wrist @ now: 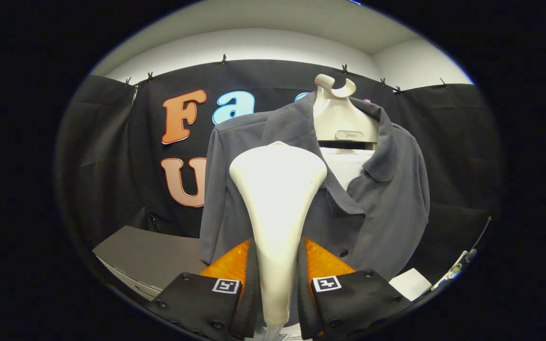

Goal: Iron the clothes twice with a garment steamer, once on the left side and once on the right side.

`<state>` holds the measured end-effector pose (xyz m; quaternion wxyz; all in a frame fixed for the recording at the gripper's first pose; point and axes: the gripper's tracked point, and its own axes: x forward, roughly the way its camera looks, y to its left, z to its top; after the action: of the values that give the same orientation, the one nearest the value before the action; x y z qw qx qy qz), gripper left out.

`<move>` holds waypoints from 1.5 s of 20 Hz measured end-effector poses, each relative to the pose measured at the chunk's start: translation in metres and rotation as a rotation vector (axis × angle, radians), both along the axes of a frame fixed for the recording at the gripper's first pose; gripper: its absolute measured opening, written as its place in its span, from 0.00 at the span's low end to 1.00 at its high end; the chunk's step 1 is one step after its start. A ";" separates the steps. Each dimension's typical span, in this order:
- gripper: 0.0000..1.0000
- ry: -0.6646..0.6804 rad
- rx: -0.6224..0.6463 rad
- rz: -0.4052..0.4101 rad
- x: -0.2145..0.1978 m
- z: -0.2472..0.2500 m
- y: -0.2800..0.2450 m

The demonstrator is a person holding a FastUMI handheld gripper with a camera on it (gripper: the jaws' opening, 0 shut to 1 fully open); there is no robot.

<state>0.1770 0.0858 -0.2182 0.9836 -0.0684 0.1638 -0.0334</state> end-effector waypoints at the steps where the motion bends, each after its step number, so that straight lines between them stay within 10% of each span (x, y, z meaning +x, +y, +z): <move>1: 0.42 -0.002 0.000 0.012 0.000 0.000 -0.001; 30: 0.42 0.223 0.022 -0.011 -0.048 -0.140 -0.058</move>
<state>0.1288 0.0280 -0.3586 0.9597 -0.0600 0.2731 -0.0289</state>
